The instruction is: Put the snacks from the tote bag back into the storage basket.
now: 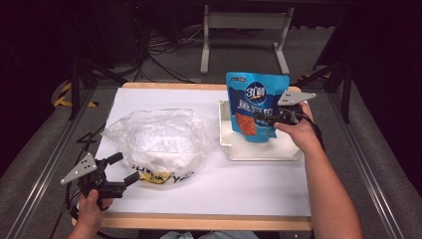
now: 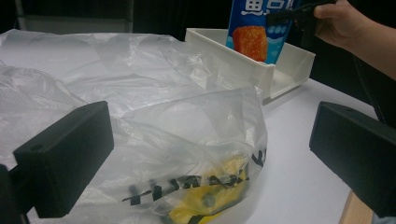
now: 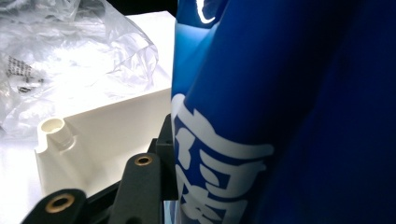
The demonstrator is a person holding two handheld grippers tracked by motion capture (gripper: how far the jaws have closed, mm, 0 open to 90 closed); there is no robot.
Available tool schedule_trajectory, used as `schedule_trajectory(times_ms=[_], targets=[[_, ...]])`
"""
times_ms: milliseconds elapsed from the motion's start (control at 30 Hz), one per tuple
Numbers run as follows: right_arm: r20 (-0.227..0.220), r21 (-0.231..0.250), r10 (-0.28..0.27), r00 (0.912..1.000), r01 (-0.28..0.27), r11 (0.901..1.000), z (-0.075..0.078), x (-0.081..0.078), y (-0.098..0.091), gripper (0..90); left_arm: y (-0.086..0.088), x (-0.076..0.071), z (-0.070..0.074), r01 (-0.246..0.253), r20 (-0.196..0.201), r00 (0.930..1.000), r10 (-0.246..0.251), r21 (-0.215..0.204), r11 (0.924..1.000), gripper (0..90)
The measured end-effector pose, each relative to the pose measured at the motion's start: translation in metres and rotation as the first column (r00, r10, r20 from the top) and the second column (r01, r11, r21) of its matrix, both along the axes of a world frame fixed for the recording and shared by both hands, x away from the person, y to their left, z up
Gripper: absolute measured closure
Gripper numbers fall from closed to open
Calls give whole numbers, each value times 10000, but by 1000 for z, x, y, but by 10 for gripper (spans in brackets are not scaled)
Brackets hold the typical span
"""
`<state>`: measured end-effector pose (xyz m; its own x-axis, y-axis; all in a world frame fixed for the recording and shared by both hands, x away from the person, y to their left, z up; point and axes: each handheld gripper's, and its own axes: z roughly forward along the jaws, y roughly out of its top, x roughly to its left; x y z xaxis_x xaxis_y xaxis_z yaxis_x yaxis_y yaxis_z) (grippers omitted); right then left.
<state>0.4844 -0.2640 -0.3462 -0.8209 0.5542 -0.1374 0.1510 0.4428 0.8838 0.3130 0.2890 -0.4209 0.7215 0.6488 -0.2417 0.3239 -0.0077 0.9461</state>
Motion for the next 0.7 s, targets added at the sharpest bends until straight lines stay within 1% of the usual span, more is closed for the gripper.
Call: schedule_trajectory(times_ms=[33, 100, 200, 333, 400, 500, 633, 700], targets=[[0, 0, 0, 10000, 0, 10000, 0, 0, 0, 604, 0, 0, 0, 0, 0, 10000, 0, 0, 10000, 4], [-184, -17, 61, 9998, -62, 10000, -2, 1, -2, 600, 0, 0, 0, 24, -17, 10000, -24, 30, 10000, 4], [-210, 21, 136, 9997, -136, 9999, -2, 2, -4, 589, 0, 0, -1, -9, 8, 10000, 9, -43, 10000, 4], [-355, 32, 61, 9994, -60, 10000, -4, 4, -9, 565, -1, 0, -1, -15, 14, 10000, 15, -16, 10000, 4], [-436, -113, -115, 9990, 111, 9999, -6, 5, -13, 553, -1, 0, -1, -14, 17, 10000, 15, -25, 10000, 4], [-492, -59, -136, 9987, 133, 9999, -9, 6, -20, 538, -1, 0, -1, -21, 5, 10000, 21, -38, 10000, 4], [-443, -279, -100, 9990, 88, 9996, -8, 5, -23, 511, -1, 0, -1, -28, 12, 10000, 28, -23, 10000, 4], [-461, -350, -193, 9987, 177, 9992, -8, 4, -26, 488, -1, 0, -1, -8, 5, 10000, 8, -26, 10000, 4]])
